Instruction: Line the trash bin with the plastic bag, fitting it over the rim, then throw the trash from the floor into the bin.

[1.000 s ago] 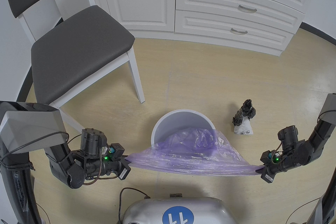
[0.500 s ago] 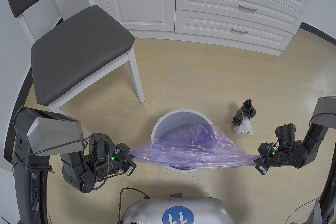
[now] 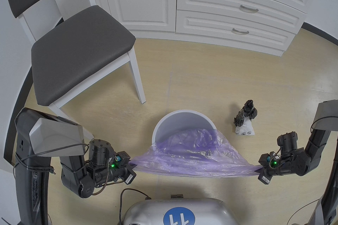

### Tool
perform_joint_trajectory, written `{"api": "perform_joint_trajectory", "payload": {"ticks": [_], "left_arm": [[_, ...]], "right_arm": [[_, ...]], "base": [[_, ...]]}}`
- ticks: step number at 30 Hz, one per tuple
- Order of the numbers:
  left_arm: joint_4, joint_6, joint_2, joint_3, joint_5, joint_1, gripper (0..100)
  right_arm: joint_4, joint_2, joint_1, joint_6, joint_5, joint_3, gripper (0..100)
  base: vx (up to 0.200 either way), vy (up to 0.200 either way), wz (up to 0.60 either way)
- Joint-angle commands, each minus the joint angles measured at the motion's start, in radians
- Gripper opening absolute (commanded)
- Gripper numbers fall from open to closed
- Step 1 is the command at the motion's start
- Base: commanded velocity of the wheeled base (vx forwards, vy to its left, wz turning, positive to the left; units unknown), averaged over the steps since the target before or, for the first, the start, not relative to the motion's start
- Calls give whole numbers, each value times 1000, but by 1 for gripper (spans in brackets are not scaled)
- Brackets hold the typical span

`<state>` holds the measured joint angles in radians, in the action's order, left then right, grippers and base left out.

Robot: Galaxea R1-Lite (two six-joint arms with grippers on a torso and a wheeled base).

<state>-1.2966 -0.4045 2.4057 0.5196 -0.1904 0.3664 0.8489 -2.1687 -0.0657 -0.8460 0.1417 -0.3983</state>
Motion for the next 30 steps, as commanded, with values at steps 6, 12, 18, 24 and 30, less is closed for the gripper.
{"api": "perform_joint_trajectory", "payload": {"ticks": [6, 12, 18, 24, 30], "left_arm": [[0, -50, -43, -69, -30, 0, 0], [0, -60, -40, -79, -52, 0, 0], [-6, -57, 56, -18, -43, 0, 0], [-16, 29, 124, 105, 66, 3, 0], [-24, 157, 95, 165, 115, 22, 0]], "right_arm": [[-1, 47, 11, -45, -1, 53, 0], [-1, 43, 7, -62, -2, 64, 0], [2, -46, 3, -50, -5, 12, 0], [5, -85, 7, 31, -2, -62, 0], [167, -74, 9, 108, 6, -40, 0]], "base": [[0, 0, 0], [0, 0, 0], [0, 0, 0], [0, 0, 0], [0, 0, 0]]}}
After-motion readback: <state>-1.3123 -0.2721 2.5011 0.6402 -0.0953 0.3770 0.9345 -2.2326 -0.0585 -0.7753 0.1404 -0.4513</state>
